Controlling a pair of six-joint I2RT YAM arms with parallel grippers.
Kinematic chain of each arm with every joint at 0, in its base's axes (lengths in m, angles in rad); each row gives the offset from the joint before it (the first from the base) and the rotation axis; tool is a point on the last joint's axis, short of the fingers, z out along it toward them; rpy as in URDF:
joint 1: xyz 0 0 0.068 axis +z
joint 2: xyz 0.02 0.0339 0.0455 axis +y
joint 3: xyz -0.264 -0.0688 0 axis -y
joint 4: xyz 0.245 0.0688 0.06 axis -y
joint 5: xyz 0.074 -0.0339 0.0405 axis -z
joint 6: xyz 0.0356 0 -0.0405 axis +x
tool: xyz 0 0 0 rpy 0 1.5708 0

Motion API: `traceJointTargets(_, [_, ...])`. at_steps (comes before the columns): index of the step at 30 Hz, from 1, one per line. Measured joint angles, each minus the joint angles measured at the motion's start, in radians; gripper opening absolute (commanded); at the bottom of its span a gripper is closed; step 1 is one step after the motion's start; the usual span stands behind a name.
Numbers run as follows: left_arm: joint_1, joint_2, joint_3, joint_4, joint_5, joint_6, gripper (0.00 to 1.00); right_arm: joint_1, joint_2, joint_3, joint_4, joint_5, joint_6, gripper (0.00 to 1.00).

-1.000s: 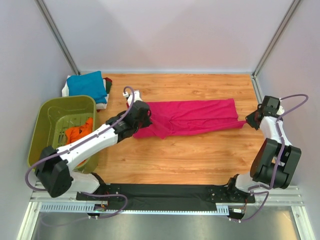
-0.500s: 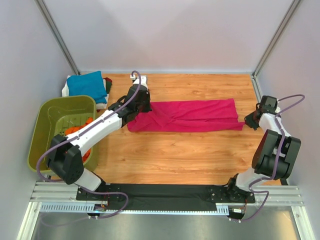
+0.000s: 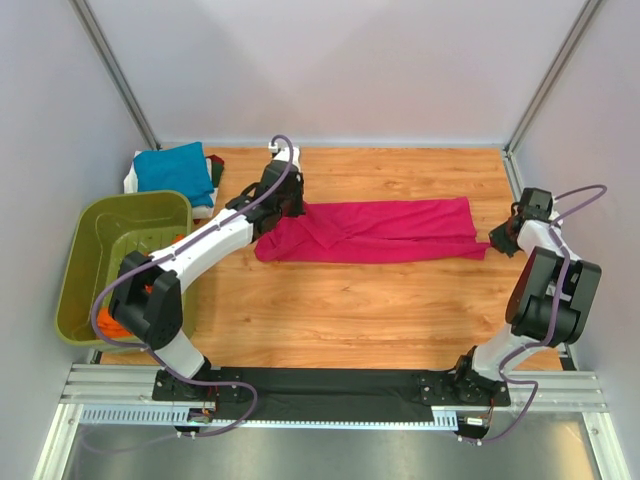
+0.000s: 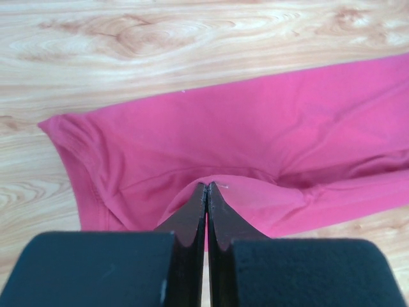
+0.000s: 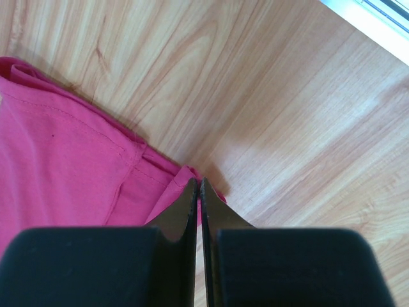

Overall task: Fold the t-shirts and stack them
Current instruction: Fold the tshirt

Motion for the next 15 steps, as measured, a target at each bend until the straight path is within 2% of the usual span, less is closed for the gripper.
traceJointTargets(15, [0.055,0.027,0.045,0.030,-0.024,0.010,0.00,0.067,0.094,0.177,-0.037,0.002,-0.042,0.00])
